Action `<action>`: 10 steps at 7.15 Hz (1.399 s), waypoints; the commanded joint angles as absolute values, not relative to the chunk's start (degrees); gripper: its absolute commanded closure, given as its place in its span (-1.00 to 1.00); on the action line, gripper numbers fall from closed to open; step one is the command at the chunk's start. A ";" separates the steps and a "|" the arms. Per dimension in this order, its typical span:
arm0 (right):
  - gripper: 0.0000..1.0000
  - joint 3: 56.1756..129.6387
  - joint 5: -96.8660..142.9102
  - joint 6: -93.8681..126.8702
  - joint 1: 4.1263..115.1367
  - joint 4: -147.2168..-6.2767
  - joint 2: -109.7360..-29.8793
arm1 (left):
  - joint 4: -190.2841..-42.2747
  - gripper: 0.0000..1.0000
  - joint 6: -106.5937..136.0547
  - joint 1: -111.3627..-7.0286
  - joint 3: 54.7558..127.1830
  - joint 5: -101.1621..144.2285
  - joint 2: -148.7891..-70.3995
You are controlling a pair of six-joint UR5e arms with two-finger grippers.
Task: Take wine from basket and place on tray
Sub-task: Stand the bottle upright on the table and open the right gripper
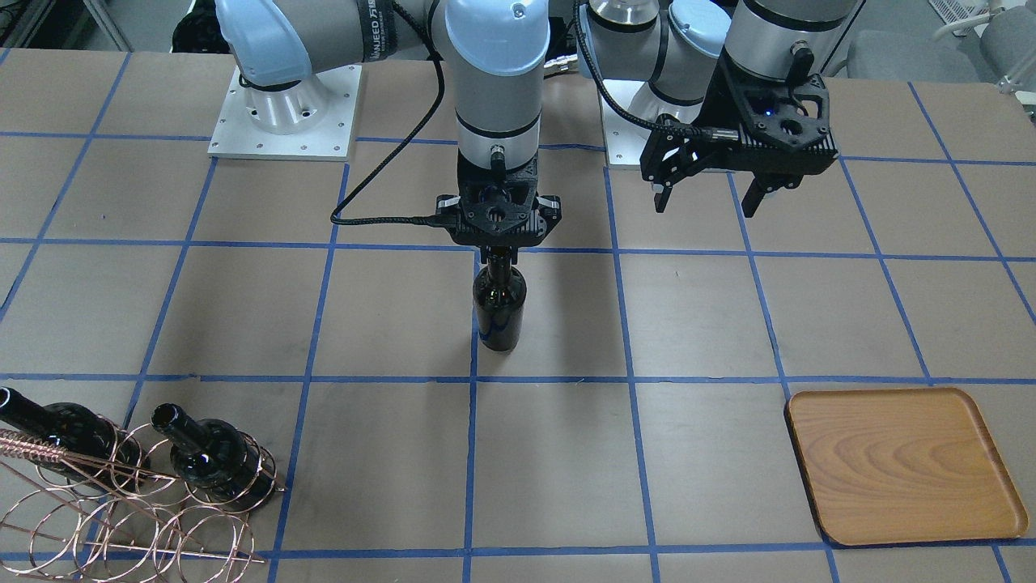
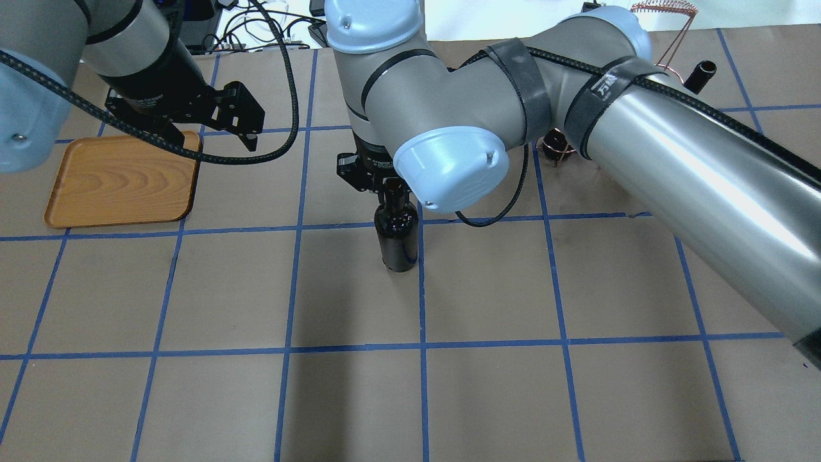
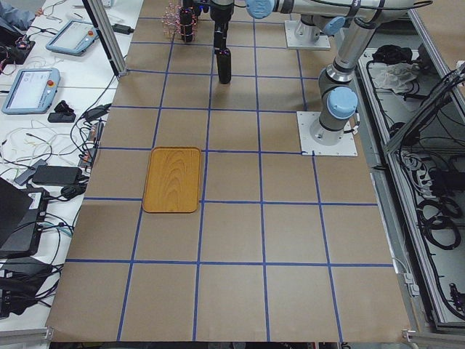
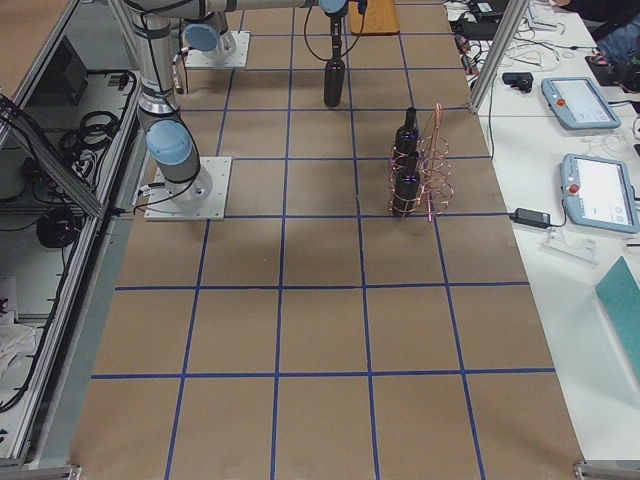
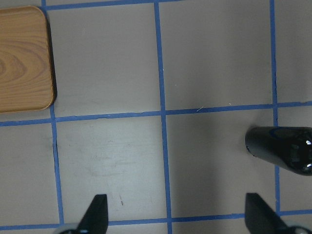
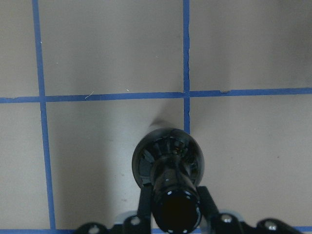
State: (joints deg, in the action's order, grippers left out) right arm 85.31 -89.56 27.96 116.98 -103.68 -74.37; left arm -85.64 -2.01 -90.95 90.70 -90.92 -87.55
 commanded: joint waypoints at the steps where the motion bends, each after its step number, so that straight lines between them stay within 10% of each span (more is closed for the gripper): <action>1: 1.00 85.69 -91.58 28.03 117.07 -103.10 -74.18 | -85.69 -1.00 -3.07 -90.70 90.70 -91.14 -87.28; 10: 1.00 85.96 -90.70 29.62 117.16 -103.62 -74.79 | -85.34 -1.00 -3.69 -90.79 90.70 -91.41 -87.45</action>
